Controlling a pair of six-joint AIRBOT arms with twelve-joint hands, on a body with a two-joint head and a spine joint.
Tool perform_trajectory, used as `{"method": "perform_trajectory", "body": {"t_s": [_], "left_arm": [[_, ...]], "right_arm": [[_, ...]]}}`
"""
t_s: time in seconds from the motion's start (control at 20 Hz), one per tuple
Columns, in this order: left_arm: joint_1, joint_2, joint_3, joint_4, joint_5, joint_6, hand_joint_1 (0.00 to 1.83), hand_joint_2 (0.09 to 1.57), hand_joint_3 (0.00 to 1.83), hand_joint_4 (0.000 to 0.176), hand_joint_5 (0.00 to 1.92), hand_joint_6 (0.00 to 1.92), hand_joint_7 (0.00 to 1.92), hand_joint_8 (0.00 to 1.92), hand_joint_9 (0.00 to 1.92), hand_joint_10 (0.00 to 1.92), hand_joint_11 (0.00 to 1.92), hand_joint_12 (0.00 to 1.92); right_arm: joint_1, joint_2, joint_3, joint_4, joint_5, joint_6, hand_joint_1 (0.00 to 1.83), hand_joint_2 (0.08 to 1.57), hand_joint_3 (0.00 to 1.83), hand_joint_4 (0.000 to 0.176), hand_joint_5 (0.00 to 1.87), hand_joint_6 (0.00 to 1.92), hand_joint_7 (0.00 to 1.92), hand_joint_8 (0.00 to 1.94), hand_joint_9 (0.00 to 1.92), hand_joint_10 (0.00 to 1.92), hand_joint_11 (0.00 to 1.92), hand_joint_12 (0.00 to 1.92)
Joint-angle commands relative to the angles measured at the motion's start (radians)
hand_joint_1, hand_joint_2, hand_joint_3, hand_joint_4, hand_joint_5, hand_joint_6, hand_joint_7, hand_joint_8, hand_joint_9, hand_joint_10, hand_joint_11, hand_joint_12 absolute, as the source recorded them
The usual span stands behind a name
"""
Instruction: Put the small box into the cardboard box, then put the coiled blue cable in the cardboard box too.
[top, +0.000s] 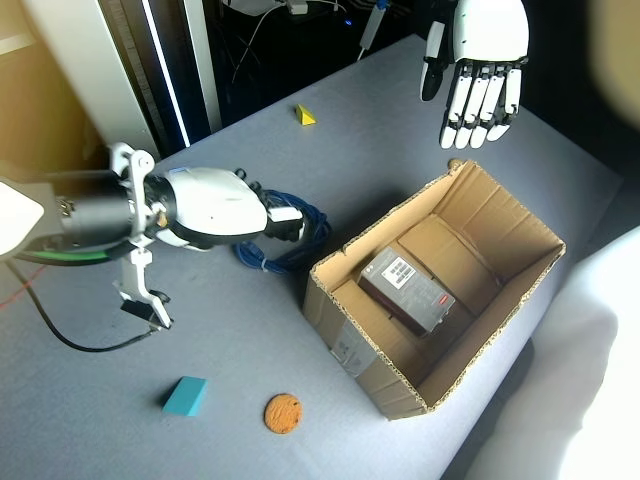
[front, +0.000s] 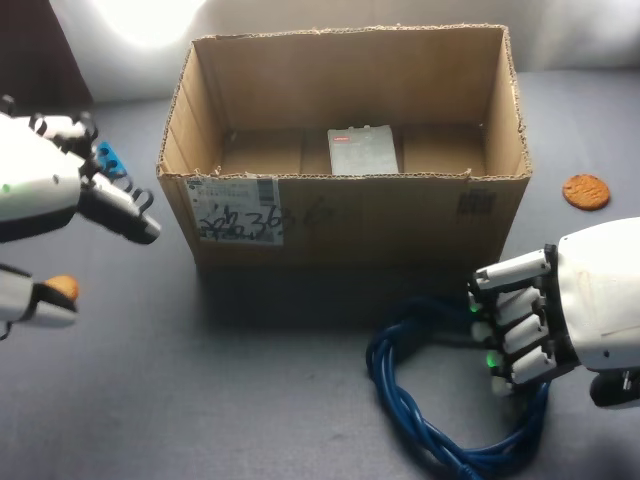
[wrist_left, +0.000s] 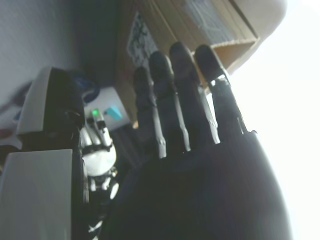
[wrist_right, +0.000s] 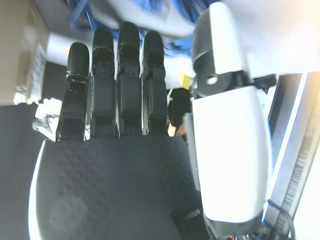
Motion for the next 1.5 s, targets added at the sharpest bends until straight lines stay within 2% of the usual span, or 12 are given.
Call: {"method": "perform_trajectory", "body": {"t_s": [0.0,0.15,0.2,0.35,0.4,0.45,0.6,0.7,0.8,1.1,1.25,1.45], "left_arm": [[-0.009,0.014,0.001,-0.005,-0.051,0.003,0.97,1.12,0.0,0.0,0.53,0.01,0.55,0.01,0.49,0.01,0.0,1.04],[-0.015,0.014,0.005,-0.006,-0.066,0.003,0.94,1.14,0.01,0.0,0.51,0.0,0.53,0.0,0.48,0.0,0.0,1.04],[-0.018,0.015,0.011,-0.017,-0.065,0.003,0.96,1.13,0.0,0.0,0.55,0.02,0.57,0.02,0.52,0.02,0.02,1.05],[-0.014,0.017,0.024,-0.026,-0.063,0.003,0.96,1.14,0.0,0.0,0.54,0.01,0.58,0.01,0.51,0.01,0.01,1.04],[-0.009,0.017,0.023,-0.011,-0.055,0.004,0.97,1.14,0.0,0.0,0.54,0.01,0.58,0.01,0.51,0.01,0.01,1.04],[-0.002,0.018,0.02,-0.006,-0.037,0.006,0.96,1.14,0.0,0.0,0.54,0.01,0.58,0.01,0.51,0.01,0.02,1.04],[0.021,0.018,0.0,-0.007,-0.032,0.059,0.96,1.14,0.0,0.0,0.54,0.0,0.58,0.01,0.51,0.01,0.0,1.06],[0.05,0.018,-0.016,-0.105,-0.033,0.224,0.95,1.14,0.0,0.0,0.53,0.0,0.58,0.01,0.51,0.01,0.0,1.06],[0.079,0.017,-0.019,-0.233,-0.02,0.381,0.96,1.14,0.0,0.0,0.53,0.0,0.58,0.0,0.51,0.01,0.0,1.06],[0.183,0.001,0.016,-0.624,0.136,0.912,0.97,1.13,0.0,0.0,0.53,0.01,0.57,0.01,0.51,0.01,0.02,1.06],[0.183,0.001,0.021,-0.618,0.178,0.912,0.98,1.14,0.0,0.0,0.53,0.01,0.58,0.01,0.52,0.01,0.0,1.06],[0.176,0.0,0.028,-0.692,0.163,0.908,0.99,1.12,0.0,0.0,0.57,0.01,0.61,0.02,0.54,0.02,0.02,1.06]], "right_arm": [[0.006,0.003,0.003,0.06,0.059,-0.004,1.05,1.11,0.01,0.0,0.71,0.03,0.72,0.08,0.59,0.11,0.0,1.21],[0.012,-0.007,0.006,0.064,0.059,-0.005,1.1,1.08,0.0,0.0,0.67,0.01,0.65,0.04,0.54,0.1,0.0,1.3],[0.013,-0.01,0.01,0.065,0.059,-0.005,1.08,1.06,0.0,0.0,0.65,0.0,0.63,0.03,0.53,0.09,0.0,1.24],[0.012,-0.03,0.032,0.071,0.059,-0.004,1.14,1.05,0.0,0.0,0.68,0.01,0.69,0.05,0.59,0.14,0.01,1.28],[0.011,-0.038,0.041,0.079,0.059,-0.004,1.14,1.03,0.01,0.0,0.69,0.0,0.69,0.05,0.54,0.27,0.0,1.32],[0.011,-0.046,0.051,0.082,0.059,-0.004,1.16,0.99,0.0,0.0,0.75,0.02,0.76,0.07,0.6,0.35,0.11,1.29],[0.007,-0.059,0.062,0.083,0.059,-0.001,1.11,1.06,0.0,0.0,0.7,0.0,0.71,0.05,0.41,0.69,0.06,1.33],[0.002,-0.064,0.062,0.083,0.059,0.001,1.15,1.02,0.0,0.0,0.75,0.01,0.75,0.07,0.45,0.69,0.1,1.3],[-0.003,-0.064,0.062,0.083,0.059,0.007,1.09,1.04,0.0,0.0,0.7,0.0,0.7,0.05,0.37,0.69,0.01,1.31],[-0.028,-0.064,0.062,0.083,0.063,0.03,1.07,1.05,0.0,0.0,0.68,0.01,0.69,0.04,0.33,0.69,0.0,1.24],[-0.041,-0.064,0.062,0.083,0.063,0.03,1.06,1.07,0.01,0.0,0.65,0.0,0.68,0.04,0.34,0.66,0.0,1.24],[-0.044,-0.064,0.062,0.083,0.065,0.04,1.04,1.08,0.01,0.0,0.65,0.0,0.68,0.04,0.33,0.66,0.0,1.23]]}}
